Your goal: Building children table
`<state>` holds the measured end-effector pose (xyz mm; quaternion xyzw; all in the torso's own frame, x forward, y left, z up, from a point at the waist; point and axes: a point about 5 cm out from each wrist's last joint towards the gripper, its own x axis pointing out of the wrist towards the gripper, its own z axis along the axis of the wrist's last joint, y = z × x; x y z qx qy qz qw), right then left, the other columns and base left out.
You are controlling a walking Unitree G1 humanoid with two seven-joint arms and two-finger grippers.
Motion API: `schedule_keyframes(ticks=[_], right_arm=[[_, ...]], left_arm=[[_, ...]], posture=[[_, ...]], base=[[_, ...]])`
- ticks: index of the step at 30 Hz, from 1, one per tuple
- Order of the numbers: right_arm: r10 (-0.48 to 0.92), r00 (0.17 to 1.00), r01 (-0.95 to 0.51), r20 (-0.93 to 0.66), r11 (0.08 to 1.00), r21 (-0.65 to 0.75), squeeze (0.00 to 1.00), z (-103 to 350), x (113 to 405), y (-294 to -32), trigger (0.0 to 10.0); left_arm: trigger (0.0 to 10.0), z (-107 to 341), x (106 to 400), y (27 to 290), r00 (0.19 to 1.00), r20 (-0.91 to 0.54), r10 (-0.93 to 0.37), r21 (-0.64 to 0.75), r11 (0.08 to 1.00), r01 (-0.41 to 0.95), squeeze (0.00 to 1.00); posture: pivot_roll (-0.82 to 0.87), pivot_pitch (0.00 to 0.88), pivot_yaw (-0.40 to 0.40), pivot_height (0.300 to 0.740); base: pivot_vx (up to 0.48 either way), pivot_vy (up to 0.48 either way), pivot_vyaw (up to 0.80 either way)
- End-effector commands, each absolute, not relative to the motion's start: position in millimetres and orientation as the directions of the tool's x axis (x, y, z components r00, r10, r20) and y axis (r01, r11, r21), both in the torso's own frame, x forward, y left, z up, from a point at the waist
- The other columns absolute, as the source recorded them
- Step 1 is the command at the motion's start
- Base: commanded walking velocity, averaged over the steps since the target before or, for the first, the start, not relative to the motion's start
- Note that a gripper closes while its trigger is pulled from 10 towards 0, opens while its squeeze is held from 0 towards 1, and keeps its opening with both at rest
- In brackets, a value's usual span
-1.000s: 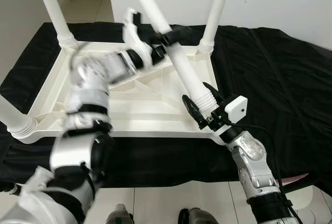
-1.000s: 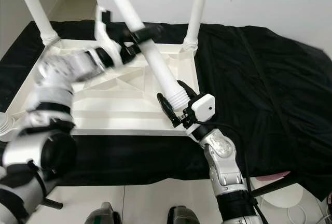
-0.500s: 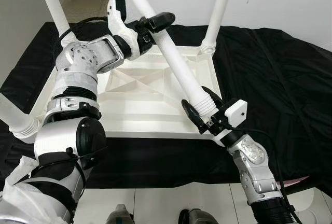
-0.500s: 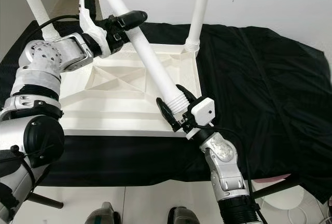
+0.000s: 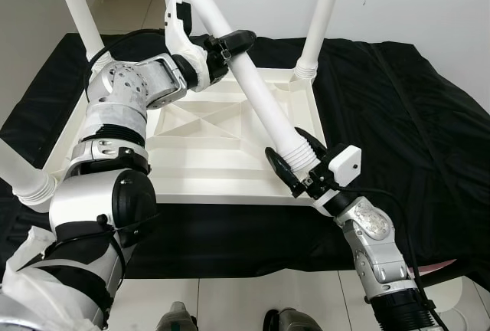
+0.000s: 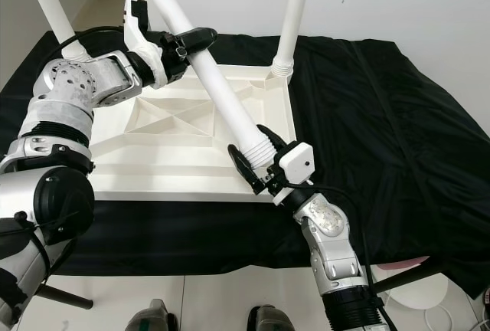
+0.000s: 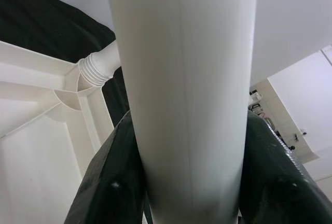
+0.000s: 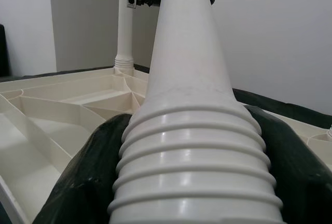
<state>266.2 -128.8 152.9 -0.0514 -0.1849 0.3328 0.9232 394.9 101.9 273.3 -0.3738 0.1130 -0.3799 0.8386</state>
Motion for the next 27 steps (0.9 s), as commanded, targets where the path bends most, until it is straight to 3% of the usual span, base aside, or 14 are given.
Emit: schedule_keyframes(ticks=[1, 8, 9, 13, 14, 21, 23, 24, 26, 27], right_arm=[[0.654, 0.694, -0.61, 0.3, 0.756, -0.237, 0.0, 154.4, 266.9, -127.6, 10.0], [0.648, 0.702, -0.615, 0.295, 0.761, -0.207, 0.0, 152.6, 267.1, -127.2, 10.0], [0.642, 0.708, -0.615, 0.294, 0.765, -0.189, 1.0, 152.1, 267.6, -127.9, 10.0], [0.638, 0.712, -0.615, 0.293, 0.768, -0.177, 1.0, 151.9, 268.0, -128.5, 10.0], [0.618, 0.73, -0.603, 0.292, 0.783, -0.152, 1.0, 151.6, 270.0, -130.4, 10.0], [0.572, 0.773, -0.559, 0.275, 0.819, -0.132, 1.0, 152.2, 276.5, -136.4, 10.0], [0.477, 0.846, -0.457, 0.236, 0.879, -0.14, 1.0, 154.6, 288.5, -143.4, 10.0], [0.417, 0.885, -0.4, 0.205, 0.908, -0.121, 0.81, 156.3, 296.6, -145.4, 10.0], [0.379, 0.907, -0.365, 0.184, 0.925, -0.108, 0.81, 157.4, 301.4, -146.4, 10.0], [0.36, 0.92, -0.353, 0.153, 0.933, -0.069, 0.0, 159.3, 306.9, -145.2, 10.0]], left_arm=[[0.0, 284.0, 394.2, 101.5, 0.645, 0.143, -0.75, -0.682, 0.397, 0.614, 0.0], [0.0, 288.8, 392.5, 100.0, 0.621, 0.166, -0.766, -0.67, 0.374, 0.641, 0.0], [6.8, 289.8, 392.2, 98.8, 0.615, 0.165, -0.771, -0.662, 0.376, 0.648, 0.0], [6.8, 290.3, 392.1, 98.1, 0.613, 0.163, -0.773, -0.657, 0.378, 0.652, 0.0], [10.0, 291.0, 393.6, 99.2, 0.628, 0.164, -0.761, -0.662, 0.387, 0.642, 0.0], [10.0, 296.7, 397.3, 104.1, 0.667, 0.191, -0.72, -0.645, 0.42, 0.639, 0.0], [10.0, 307.4, 396.5, 104.0, 0.678, 0.235, -0.697, -0.572, 0.465, 0.676, 0.0], [10.0, 309.9, 395.0, 101.5, 0.675, 0.246, -0.696, -0.534, 0.484, 0.693, 0.0], [10.0, 311.0, 393.8, 99.4, 0.672, 0.251, -0.697, -0.511, 0.494, 0.703, 0.0], [10.0, 308.9, 393.8, 97.5, 0.683, 0.25, -0.686, -0.493, 0.517, 0.7, 0.0]], posture=[[0.03, 0.0, 0.007, 0.74], [0.03, 0.0, 0.011, 0.74], [0.03, 0.0, 0.01, 0.74], [0.03, 0.0, 0.01, 0.74], [0.02, 0.0, 0.01, 0.74], [0.02, 0.0, 0.004, 0.74], [0.02, 0.0, 0.0, 0.74], [0.02, 0.0, -0.004, 0.74], [0.03, 0.0, -0.007, 0.74], [0.03, 0.0, -0.009, 0.74]], base=[[0.0, 0.0, 0.0], [0.0, 0.0, 0.0], [0.0, 0.0, 0.0], [0.0, 0.0, 0.0], [0.0, 0.0, 0.0], [0.0, 0.0, 0.0], [0.0, 0.0, 0.0], [0.0, 0.0, 0.0], [0.0, 0.0, 0.0], [0.0, 0.0, 0.0]])
